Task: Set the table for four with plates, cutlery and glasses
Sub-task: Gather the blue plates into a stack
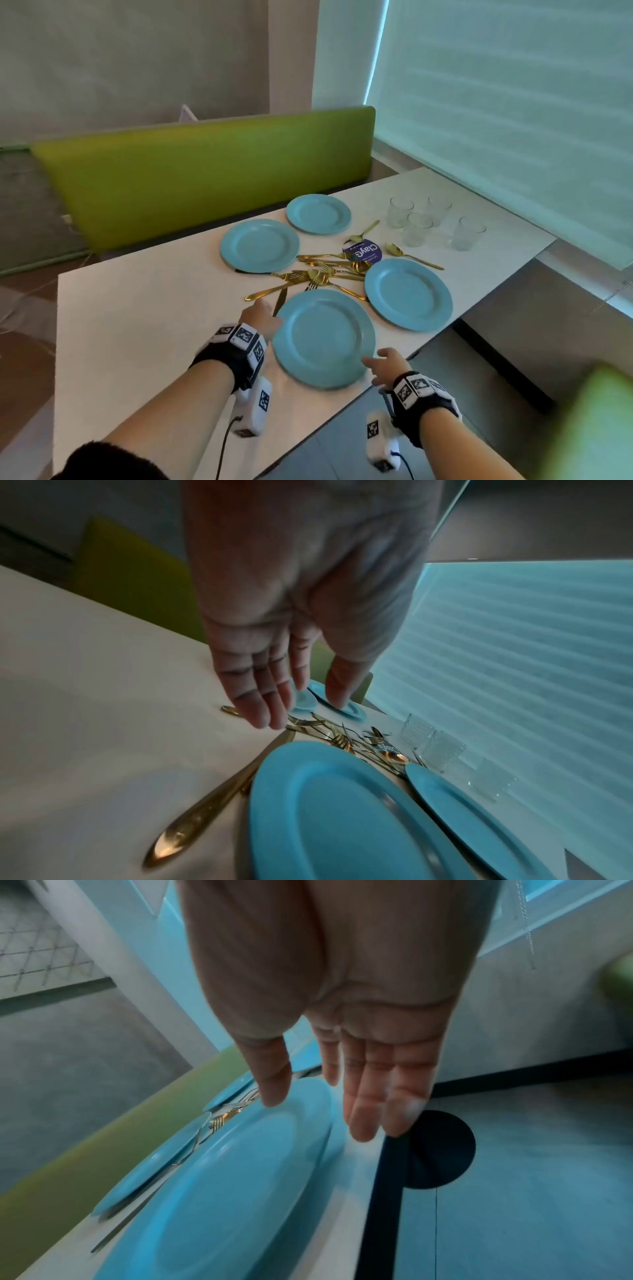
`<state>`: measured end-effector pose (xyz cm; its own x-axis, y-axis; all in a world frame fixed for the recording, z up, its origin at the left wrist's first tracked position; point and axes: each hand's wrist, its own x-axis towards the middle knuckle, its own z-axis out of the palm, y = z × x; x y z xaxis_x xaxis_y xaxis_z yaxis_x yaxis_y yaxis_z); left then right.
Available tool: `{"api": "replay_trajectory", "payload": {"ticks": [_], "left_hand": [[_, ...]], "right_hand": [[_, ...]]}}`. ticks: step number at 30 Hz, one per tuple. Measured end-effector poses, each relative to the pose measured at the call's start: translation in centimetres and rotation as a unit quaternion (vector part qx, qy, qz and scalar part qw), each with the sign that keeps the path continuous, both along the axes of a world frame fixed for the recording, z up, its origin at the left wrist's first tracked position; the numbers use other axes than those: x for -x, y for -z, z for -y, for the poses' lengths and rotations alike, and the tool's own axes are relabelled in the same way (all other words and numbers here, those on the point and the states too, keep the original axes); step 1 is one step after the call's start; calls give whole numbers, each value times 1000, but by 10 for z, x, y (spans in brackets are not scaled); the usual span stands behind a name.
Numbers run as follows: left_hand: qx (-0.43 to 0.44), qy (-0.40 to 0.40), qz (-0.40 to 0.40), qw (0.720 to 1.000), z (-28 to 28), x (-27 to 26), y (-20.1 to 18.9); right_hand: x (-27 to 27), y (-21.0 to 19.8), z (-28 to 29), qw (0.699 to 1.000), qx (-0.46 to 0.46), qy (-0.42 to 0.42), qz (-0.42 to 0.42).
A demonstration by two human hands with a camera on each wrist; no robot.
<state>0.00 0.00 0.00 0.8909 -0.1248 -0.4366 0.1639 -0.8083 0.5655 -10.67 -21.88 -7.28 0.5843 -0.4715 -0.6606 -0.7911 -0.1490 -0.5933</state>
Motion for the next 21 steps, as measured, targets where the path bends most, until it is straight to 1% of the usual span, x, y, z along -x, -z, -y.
{"api": "replay_trajectory", "payload": {"ticks": [3,6,9,11,12,14,17,21], "left_hand": [[8,-2,-18,1000,-9,-4,2],[10,-1,-21,1000,-14,-9,4],[15,4,-20,1000,-18,-14,6],[16,5,-20,1000,-21,-17,9],[13,10,-20,1000,-21,-18,10],[7,15,-21,1000,-22,-20,11],[7,23,-20,1000,-20,-25,10],[-3,42,-7,999,-11,-32,3]], "right_hand": [[-10,2,-10,999,-21,39,-10],[-16,15,-13,998,-22,62,-11],[-17,20,-17,993,-42,111,-4],[-17,15,-23,991,-38,128,-5],[-17,13,-25,992,-36,122,-7],[-17,9,-27,992,-37,118,17],[-17,-6,-26,986,-61,143,56],[-17,-29,-7,986,-12,140,85]]}}
